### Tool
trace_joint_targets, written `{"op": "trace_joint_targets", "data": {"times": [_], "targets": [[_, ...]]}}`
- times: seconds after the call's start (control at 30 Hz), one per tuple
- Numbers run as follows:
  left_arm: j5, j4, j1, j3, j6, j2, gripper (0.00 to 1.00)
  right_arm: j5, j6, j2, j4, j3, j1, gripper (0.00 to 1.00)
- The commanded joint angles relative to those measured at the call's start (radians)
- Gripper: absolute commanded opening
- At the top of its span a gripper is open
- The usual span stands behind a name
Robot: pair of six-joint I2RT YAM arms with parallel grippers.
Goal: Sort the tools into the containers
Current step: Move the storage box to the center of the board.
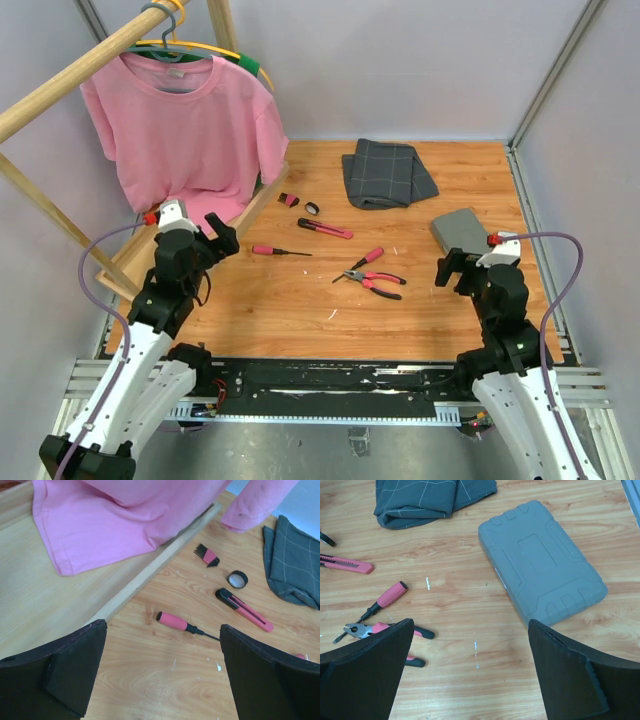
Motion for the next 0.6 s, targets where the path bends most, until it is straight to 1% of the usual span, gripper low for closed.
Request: {"op": "trace_joint_targets", "data": {"times": [0.0,0.13,0.3,0.4,0.57], "targets": [[0.14,-0.06,0.056,0.064,0.039,0.02,0.99,-0.053,0.057,0.011,-0.083,0.053,-0.052,0.98],[0.191,-0.088,0.088,0.092,0.05,0.037,0.99,-0.051,0.089,0.03,-0.114,0.064,-0.076,0.98],[0.22,-0.114,0.106,0.115,0.056,0.053,0.99,-0.027,0.132,0.079,-0.154,0.086,-0.092,0.98],[0.225,-0.129,0.11,0.128,0.056,0.068,0.99,-0.004,0.178,0.143,-0.199,0.119,-0.098,0.98],[0.22,-0.149,0.114,0.147,0.056,0.101,0.99,0.025,0.278,0.312,-0.289,0.216,-0.104,0.98]]}}
